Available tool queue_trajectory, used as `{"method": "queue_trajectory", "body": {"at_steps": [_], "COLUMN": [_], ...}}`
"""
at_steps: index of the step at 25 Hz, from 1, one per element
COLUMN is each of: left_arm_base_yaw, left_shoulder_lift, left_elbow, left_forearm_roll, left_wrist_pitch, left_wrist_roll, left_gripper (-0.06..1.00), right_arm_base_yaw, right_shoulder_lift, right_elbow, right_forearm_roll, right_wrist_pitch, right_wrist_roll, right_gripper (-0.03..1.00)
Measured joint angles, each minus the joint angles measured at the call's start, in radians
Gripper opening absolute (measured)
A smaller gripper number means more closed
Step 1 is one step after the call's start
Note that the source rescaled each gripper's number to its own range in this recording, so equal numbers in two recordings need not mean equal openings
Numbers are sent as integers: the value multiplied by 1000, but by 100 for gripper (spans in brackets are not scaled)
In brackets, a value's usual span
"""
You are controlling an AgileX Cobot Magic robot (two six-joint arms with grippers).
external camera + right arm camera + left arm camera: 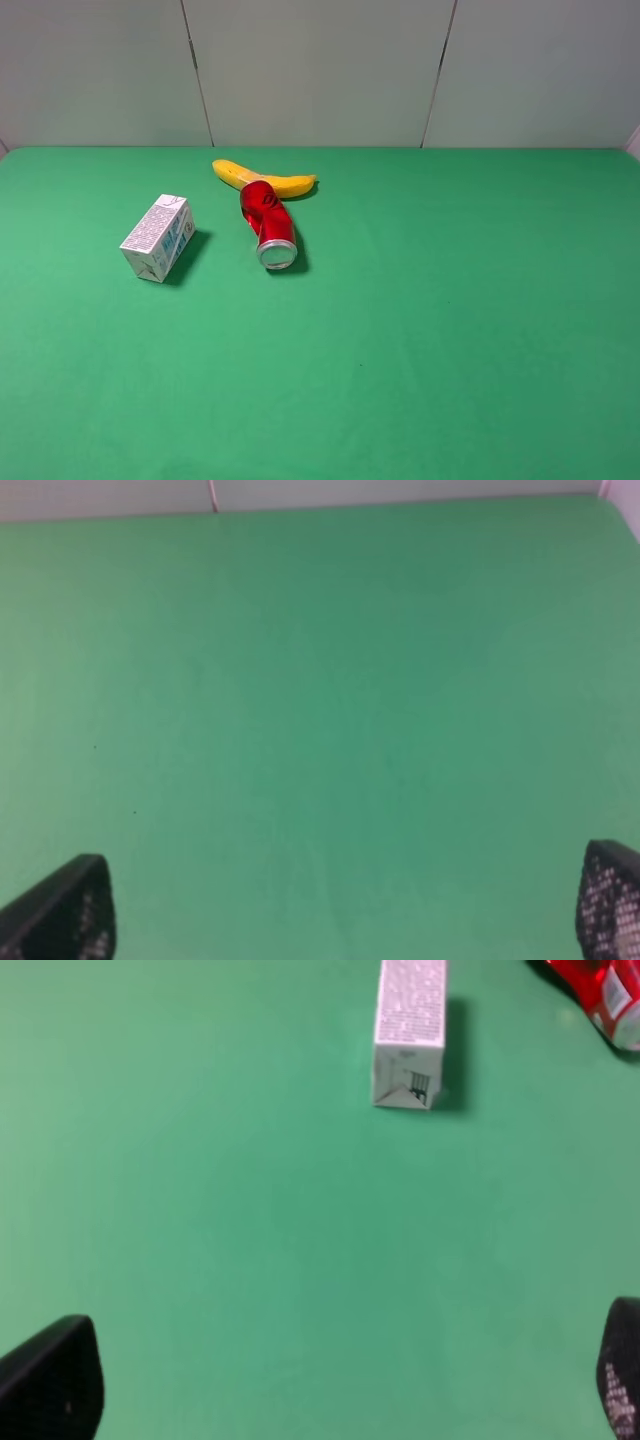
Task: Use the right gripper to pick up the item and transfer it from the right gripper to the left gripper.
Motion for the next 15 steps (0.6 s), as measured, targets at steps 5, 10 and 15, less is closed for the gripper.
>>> {"method": "queue_trajectory", "body": {"at_steps": [5, 10, 15], "left_arm_base_yaw": [56, 56, 56], "left_shoulder_lift": [-35, -36, -36], "left_elbow": [0, 0, 0], "left_forearm_roll": [-28, -30, -31], "left_wrist_pitch": [-7, -10, -10], "left_wrist_roll": [42, 46, 46], "left_gripper": [97, 97, 97], "right_arm_base_yaw": [0, 0, 0], "right_shoulder_lift": [0, 0, 0], "right_elbow": [0, 0, 0], "right_forearm_roll": [0, 0, 0], "right_wrist_pitch": [0, 0, 0], "right_wrist_roll": [0, 0, 0], "right_gripper": [100, 100, 100]}}
